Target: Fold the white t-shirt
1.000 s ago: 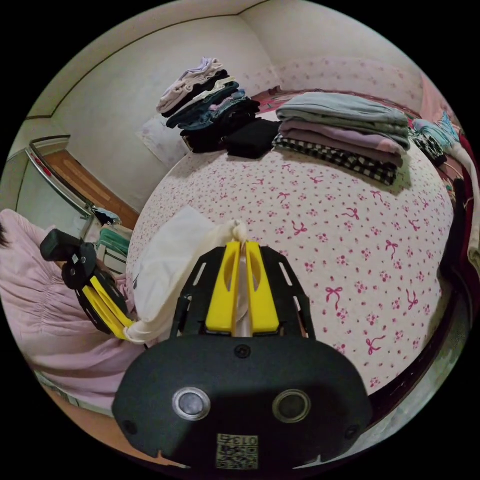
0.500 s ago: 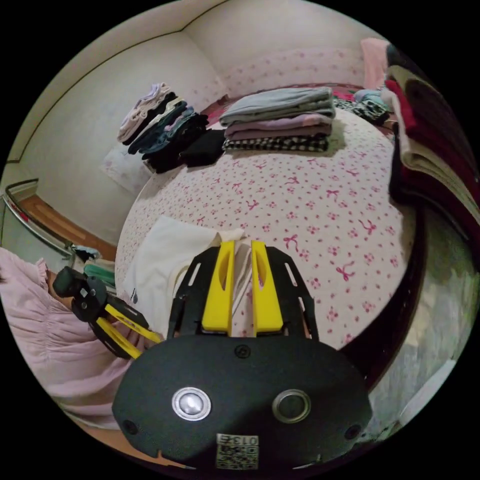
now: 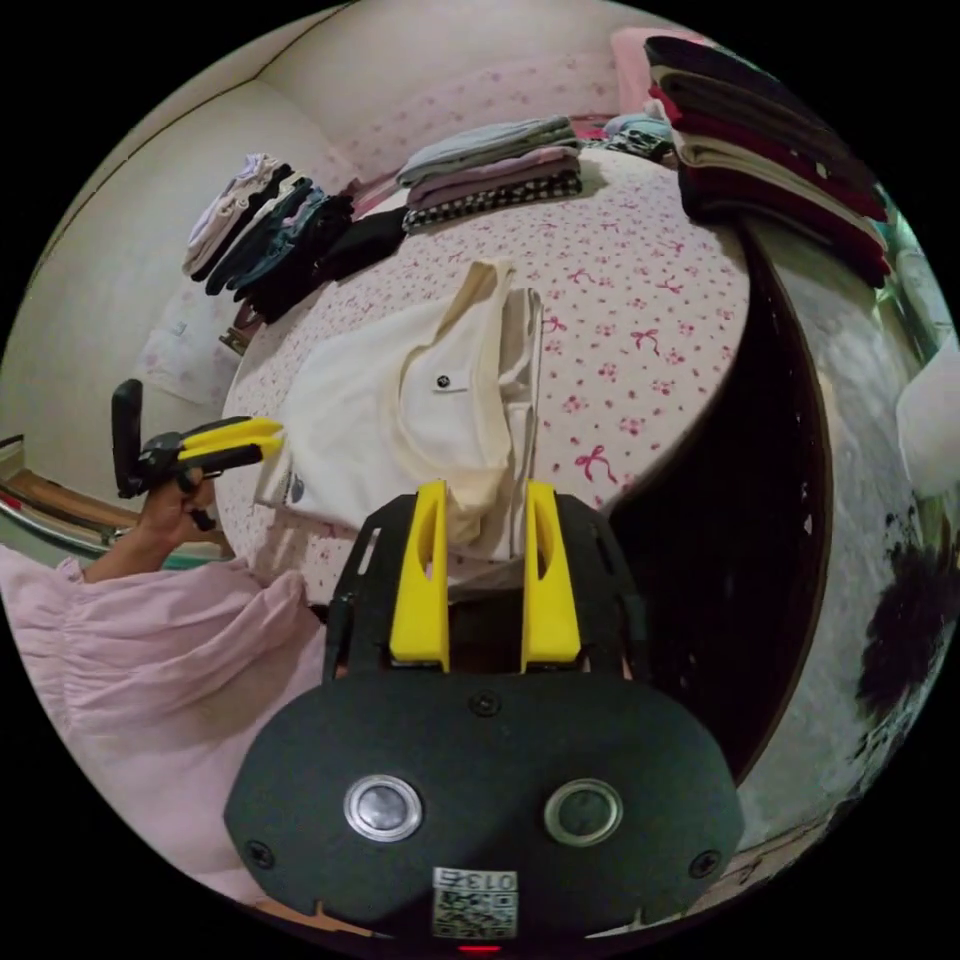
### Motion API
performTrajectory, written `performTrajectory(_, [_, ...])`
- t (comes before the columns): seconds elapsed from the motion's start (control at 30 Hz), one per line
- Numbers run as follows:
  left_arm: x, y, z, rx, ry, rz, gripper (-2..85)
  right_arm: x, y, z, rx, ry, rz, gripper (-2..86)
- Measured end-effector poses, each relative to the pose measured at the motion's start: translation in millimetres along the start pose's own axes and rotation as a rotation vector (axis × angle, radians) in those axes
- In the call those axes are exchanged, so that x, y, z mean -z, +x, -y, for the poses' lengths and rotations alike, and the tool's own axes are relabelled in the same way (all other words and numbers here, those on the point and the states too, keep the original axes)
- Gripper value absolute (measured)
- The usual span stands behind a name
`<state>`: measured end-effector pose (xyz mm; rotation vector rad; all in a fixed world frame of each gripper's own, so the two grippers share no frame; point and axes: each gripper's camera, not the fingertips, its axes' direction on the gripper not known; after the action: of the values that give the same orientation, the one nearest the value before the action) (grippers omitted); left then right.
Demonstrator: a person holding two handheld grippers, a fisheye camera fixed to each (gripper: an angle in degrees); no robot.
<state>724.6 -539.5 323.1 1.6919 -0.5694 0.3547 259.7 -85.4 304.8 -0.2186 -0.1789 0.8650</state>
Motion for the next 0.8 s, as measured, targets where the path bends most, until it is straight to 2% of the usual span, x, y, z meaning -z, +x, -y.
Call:
performTrajectory(0.1, [-11.1,3.6,-0.9,-0.009,-0.026,0.018,8.3,-2.8,-16.3,1.9,0.061,-0.025,0.007,2.2])
performTrajectory(0.17, [-17.5,10.9,1.5,-0.018,-0.031,0.033,8.4,1.5,-27.9,2.6,0.102,-0.044,-0.075,1.7])
performTrajectory(0.27, [-29.8,16.9,2.3,-0.029,-0.047,0.042,8.5,20.1,-31.3,-5.5,0.081,0.004,-0.13,1.3])
performTrajectory(0.37, [-29.0,21.5,3.0,-0.043,-0.044,0.042,8.4,10.1,-23.7,-11.9,0.045,-0.058,-0.131,1.8])
performTrajectory(0.43, [-22.3,21.7,2.8,-0.047,-0.029,0.043,8.1,22.0,-24.2,-11.3,0.026,-0.025,-0.156,3.2])
performTrajectory(0.5, [-15.6,19.1,2.5,-0.034,0.005,0.067,7.7,49.0,-29.8,0.7,-0.001,0.09,-0.154,2.6])
performTrajectory(0.67, [-25.0,20.1,28.7,-0.074,0.005,0.143,7.3,43.7,-88.6,71.8,0.174,0.176,-0.165,2.0])
performTrajectory(0.8, [-37.5,24.7,47.7,-0.11,-0.021,0.161,7.3,7.2,-154.1,130.7,0.36,0.186,-0.27,0.9])
